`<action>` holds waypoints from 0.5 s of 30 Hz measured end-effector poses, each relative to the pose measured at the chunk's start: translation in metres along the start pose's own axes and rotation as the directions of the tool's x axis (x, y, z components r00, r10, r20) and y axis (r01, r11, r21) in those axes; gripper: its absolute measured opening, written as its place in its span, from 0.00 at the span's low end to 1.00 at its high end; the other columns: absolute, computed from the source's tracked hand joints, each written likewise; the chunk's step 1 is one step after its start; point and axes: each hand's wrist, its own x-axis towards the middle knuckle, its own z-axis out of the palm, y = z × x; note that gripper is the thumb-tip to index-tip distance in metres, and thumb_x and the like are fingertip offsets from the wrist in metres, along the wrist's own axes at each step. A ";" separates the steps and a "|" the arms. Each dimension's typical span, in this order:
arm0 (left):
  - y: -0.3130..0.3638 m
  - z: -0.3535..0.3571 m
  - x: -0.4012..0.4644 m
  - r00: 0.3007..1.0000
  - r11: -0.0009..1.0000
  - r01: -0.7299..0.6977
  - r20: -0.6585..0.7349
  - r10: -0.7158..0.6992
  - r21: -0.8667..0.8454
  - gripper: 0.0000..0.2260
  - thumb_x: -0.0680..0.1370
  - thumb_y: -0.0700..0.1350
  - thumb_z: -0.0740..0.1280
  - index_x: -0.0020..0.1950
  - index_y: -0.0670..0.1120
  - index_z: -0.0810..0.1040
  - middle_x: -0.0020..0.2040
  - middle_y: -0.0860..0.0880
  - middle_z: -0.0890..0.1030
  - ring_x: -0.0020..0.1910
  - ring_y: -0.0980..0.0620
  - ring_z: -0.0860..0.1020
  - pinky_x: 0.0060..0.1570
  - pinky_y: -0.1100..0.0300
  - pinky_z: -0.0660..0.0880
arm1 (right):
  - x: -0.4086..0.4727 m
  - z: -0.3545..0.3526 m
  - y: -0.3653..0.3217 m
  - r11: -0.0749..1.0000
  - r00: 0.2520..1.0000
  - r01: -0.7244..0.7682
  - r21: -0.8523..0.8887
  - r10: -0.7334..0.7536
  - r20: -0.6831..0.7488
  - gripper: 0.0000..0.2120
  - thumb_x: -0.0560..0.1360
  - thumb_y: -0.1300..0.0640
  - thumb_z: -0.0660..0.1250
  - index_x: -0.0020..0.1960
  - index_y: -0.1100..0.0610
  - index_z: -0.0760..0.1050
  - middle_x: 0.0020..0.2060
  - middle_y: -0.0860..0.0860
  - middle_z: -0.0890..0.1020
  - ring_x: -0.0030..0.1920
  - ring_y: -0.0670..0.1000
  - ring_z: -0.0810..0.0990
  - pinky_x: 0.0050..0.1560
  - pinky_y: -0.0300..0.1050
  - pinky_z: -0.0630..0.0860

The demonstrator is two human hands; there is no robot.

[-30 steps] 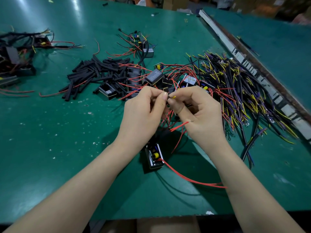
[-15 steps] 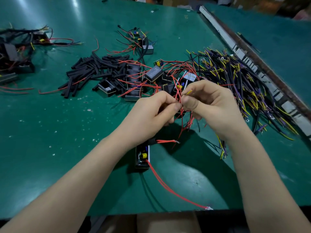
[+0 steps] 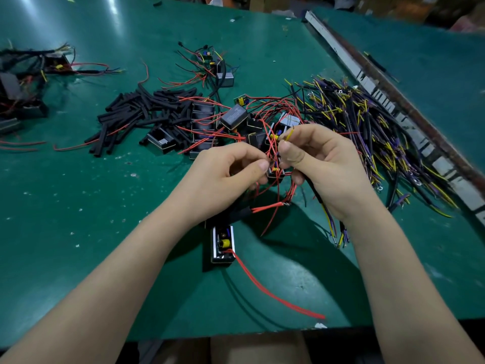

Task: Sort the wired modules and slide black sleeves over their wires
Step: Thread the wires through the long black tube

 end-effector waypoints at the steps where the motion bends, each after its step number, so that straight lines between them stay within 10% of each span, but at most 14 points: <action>1: 0.000 0.000 0.000 1.000 1.000 -0.003 -0.004 0.003 0.005 0.05 0.78 0.44 0.67 0.45 0.53 0.79 0.36 0.57 0.83 0.33 0.61 0.78 0.39 0.71 0.72 | 0.000 0.000 -0.001 1.000 1.000 -0.004 0.001 0.004 0.002 0.05 0.69 0.56 0.70 0.44 0.54 0.77 0.33 0.44 0.80 0.34 0.44 0.78 0.26 0.35 0.71; 15: 0.005 0.002 -0.004 0.993 0.982 -0.107 -0.034 0.114 0.153 0.02 0.75 0.48 0.65 0.44 0.53 0.77 0.33 0.59 0.76 0.33 0.65 0.72 0.36 0.71 0.67 | -0.002 -0.001 0.000 0.999 0.996 -0.015 -0.038 0.019 0.089 0.03 0.72 0.59 0.70 0.43 0.53 0.77 0.32 0.44 0.81 0.33 0.42 0.76 0.28 0.33 0.69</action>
